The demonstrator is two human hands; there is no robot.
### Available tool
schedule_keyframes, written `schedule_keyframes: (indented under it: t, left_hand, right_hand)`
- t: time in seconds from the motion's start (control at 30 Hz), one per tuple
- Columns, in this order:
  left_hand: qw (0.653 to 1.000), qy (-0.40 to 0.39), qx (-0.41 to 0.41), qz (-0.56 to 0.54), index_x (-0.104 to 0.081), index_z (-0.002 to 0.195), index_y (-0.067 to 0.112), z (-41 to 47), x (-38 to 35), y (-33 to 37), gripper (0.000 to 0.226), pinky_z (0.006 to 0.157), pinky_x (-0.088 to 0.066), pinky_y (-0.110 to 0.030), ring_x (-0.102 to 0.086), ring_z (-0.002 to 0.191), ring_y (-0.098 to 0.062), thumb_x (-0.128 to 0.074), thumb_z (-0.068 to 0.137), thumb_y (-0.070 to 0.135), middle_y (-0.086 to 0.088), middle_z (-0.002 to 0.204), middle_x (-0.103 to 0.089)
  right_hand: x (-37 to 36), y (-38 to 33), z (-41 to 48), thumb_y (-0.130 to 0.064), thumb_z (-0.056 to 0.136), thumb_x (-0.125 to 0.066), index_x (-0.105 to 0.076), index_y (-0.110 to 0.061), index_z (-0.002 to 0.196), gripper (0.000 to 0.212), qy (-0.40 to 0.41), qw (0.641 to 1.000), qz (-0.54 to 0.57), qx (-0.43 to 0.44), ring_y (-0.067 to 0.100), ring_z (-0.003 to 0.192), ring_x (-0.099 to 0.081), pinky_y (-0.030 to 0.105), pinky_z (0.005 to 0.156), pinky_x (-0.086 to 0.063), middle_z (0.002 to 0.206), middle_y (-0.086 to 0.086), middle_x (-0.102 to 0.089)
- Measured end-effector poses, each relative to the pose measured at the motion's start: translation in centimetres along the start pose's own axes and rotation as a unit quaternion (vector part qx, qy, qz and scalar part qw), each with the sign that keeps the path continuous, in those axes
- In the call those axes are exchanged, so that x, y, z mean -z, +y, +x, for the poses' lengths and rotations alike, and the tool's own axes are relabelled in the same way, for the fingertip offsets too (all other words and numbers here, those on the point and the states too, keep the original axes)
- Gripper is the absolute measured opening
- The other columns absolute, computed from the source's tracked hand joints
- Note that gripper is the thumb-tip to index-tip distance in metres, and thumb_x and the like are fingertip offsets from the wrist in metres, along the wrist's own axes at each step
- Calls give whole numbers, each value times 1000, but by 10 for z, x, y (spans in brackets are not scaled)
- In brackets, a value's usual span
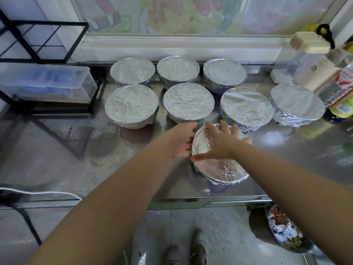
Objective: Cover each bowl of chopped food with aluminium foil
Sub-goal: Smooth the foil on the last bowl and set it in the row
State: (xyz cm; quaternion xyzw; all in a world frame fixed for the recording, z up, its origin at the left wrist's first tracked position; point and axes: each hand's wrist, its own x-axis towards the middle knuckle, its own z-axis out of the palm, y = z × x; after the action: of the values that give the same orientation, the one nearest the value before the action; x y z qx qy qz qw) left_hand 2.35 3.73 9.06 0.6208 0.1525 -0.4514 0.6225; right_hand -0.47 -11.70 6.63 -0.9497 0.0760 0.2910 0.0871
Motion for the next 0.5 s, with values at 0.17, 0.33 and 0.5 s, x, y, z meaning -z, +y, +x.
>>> schedule_keyframes:
  t: [0.17,0.33,0.5]
  left_hand:
    - [999,-2,-2,38,-65,98,16,7,-2,5,37,78,-51,-34,-62,96,-20,-37,106,39,-3,106,-69]
    - [987,6,23,158,-66,123,17,15,-3,20,48,78,-57,-41,-65,106,-25,-38,101,49,-6,124,-69]
    - [973,8,48,227,-66,119,18,24,-11,32,47,64,-59,-41,-68,100,-29,-37,99,49,-8,115,-72]
  right_hand:
    - [-3,0,4,-103,32,-55,20,-47,154,154,1,1000,9,8,47,148,26,86,106,-4,166,4,26]
    - [-2,-1,3,-101,37,-60,21,-48,153,151,0,1000,14,0,46,149,26,85,106,-6,166,3,26]
    - [3,-5,-4,-97,46,-65,19,-47,155,147,-3,1000,11,-16,44,150,24,84,106,-4,166,1,27]
